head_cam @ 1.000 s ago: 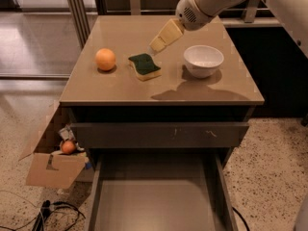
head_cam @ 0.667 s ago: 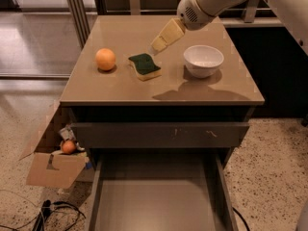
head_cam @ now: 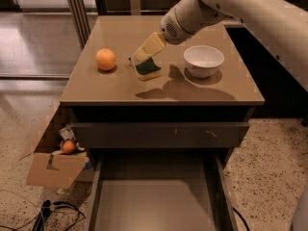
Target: Place sponge into middle drawer
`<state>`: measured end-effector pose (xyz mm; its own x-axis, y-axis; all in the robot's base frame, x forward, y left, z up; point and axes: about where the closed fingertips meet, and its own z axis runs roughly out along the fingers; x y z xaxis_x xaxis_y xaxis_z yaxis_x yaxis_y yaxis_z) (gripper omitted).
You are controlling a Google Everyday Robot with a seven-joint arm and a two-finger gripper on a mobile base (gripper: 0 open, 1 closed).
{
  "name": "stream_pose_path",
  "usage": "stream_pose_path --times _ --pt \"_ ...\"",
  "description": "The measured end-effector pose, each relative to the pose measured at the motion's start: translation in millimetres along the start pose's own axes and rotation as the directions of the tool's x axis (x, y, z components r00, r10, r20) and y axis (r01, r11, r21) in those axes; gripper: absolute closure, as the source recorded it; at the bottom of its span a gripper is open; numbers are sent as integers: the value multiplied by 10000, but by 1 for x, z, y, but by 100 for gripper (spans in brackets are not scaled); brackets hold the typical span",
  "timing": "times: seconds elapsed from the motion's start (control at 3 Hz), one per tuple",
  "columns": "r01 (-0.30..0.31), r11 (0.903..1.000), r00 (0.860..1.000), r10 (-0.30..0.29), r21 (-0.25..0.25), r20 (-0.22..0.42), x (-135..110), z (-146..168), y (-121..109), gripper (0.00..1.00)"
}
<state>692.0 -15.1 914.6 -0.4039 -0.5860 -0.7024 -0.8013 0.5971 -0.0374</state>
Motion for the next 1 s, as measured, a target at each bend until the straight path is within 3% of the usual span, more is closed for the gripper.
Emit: stream_pose_path --times 0.33,1.0 --pt "-417 9990 9989 420 -128 198 -3 41 17 0" --pt "-570 9978 9983 574 333 -131 2 94 19 0"
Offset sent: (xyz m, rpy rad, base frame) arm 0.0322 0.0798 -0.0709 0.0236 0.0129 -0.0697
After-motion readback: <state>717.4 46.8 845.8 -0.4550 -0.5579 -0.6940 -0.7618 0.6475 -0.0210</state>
